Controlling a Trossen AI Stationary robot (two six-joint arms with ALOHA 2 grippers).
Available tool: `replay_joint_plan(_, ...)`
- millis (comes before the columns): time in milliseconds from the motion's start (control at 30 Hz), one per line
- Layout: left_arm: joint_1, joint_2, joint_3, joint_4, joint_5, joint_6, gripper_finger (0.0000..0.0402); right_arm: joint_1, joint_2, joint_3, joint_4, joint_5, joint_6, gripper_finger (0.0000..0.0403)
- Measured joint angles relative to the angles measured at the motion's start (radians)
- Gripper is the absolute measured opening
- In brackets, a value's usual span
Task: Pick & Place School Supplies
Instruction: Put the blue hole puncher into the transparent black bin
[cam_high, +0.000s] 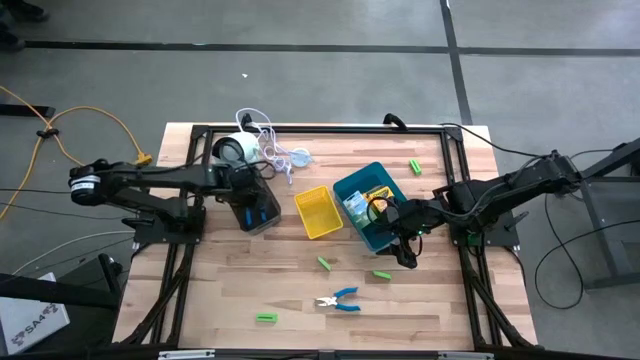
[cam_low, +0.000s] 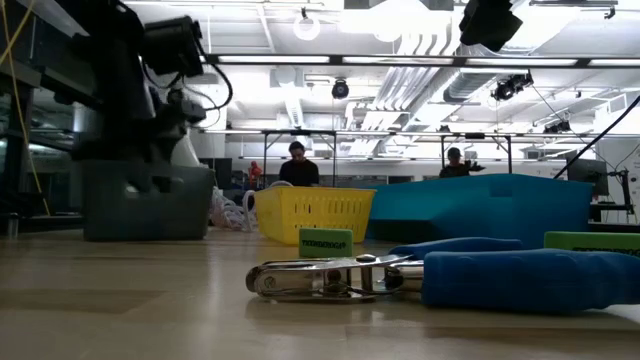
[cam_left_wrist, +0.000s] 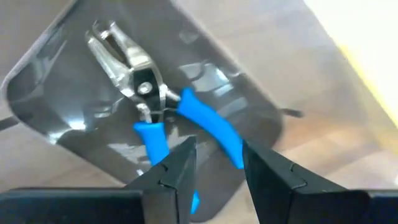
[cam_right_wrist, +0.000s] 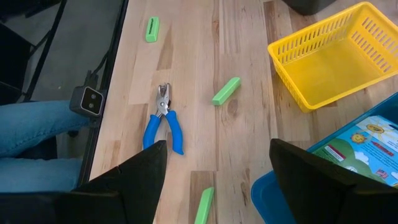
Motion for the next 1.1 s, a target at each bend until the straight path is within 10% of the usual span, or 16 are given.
replay_joint_plan(600,-0.092,-0.232,0.018,0.089,0.123,0.097,0.0124,0.0,0.0,0.0,0.013,0.0,0.004,0.0275)
replay_joint_plan(1100,-0.508,-0.22,0.018,0.354,-0.139,0.096,0.0124,0.0,0.007,0.0,0.089,-0.004,0.023,0.0275)
